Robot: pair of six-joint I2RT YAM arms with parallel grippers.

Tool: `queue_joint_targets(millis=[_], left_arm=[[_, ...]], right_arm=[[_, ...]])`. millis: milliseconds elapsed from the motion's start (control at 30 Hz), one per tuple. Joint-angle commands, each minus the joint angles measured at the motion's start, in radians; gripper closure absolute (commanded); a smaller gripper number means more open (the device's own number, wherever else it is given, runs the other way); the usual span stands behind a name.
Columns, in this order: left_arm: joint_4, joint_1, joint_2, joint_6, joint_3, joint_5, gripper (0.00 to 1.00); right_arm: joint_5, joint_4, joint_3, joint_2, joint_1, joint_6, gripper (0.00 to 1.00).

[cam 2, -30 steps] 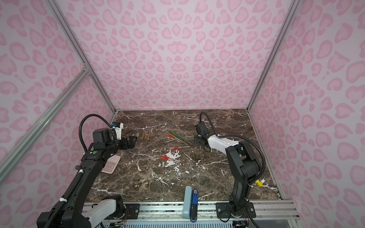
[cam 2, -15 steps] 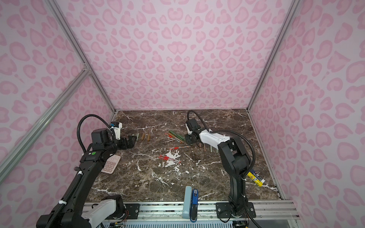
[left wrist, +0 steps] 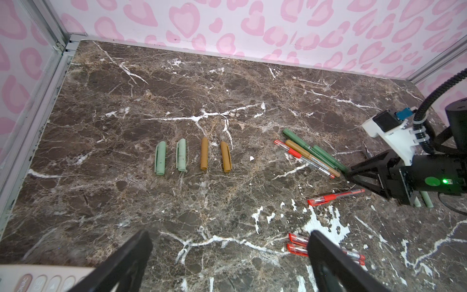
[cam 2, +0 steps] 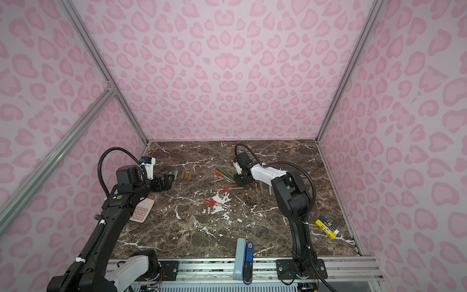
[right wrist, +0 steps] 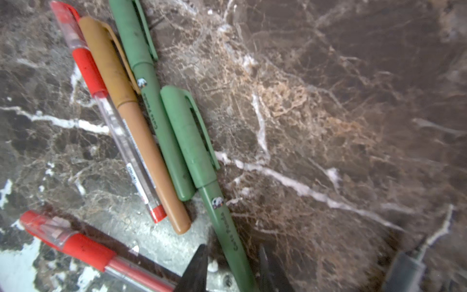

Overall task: Remove pen caps from pens
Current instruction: Pick up the pen from the top-center of the table.

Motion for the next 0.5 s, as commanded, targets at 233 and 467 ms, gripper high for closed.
queue_joint_targets(millis=[233,467], left_arm=[[0.033,0.014,-0.013,0.004,-0.004,0.014,0.0],[0.027,0.018,-0.005,-0.004,0.005,0.028,0.0]], right_arm=[[0.006,0.014,-0.008,0.049,-0.029,-0.04,0.85],[0.009,0.028,-0.021,-0.004,-0.04,-0.04,1.0]])
